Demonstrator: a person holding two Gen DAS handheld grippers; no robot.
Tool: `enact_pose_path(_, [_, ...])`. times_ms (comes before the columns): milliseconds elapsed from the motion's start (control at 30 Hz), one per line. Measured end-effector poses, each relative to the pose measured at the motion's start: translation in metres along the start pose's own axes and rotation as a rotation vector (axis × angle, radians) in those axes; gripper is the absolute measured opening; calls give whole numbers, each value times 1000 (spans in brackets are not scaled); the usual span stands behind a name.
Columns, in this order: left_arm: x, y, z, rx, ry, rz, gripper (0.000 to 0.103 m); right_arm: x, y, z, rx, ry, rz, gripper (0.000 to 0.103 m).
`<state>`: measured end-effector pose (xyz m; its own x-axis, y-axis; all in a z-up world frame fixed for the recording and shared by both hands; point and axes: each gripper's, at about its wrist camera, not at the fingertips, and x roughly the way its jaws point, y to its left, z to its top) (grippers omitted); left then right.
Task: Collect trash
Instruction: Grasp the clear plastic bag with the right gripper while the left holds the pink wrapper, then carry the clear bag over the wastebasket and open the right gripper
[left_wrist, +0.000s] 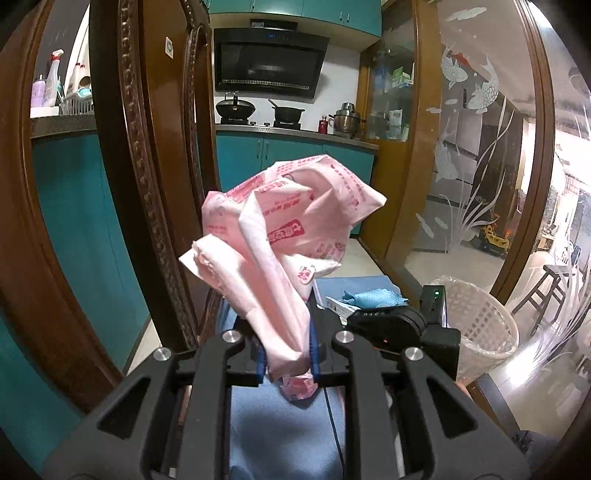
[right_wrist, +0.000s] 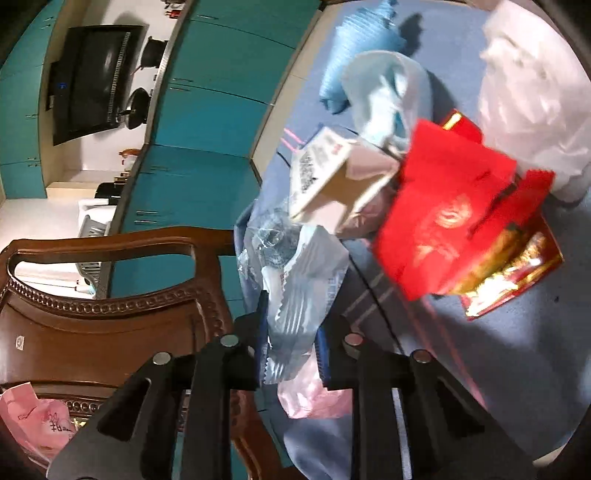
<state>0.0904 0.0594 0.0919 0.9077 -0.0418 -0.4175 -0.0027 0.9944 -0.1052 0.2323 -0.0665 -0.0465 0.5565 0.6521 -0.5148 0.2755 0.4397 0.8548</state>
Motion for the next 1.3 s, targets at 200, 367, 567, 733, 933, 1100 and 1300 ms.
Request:
enact_pose_path(200, [1,-3,-1,2,11,-6,18,-80,39,-20,-338,-91,40,16])
enact_pose_path(367, [3,-11,-6,12,43,-13,18,-158,69,-59,-805,-301,-101,16])
enact_pose_path(567, [10,-31,-23,39,89,-25,18,-193,26,-85,-977,-411,-290,16])
enact_pose_path(733, [20,-44,-40,34,126,5,18,-195,22,-84,-1030,-403,-358,16])
enact_pose_path(933, [33,-47,-51,22,181,6,17,-192,26,-78,-1032,-397,-344,16])
enact_pose_path(1100, [34,-47,-50,46,189,35,17,-194,25,-82,-1039,-403,-341,16])
enact_pose_path(1300, [30,-50,-51,61,176,31,16,-188,26,-84,-1048,-391,-341,16])
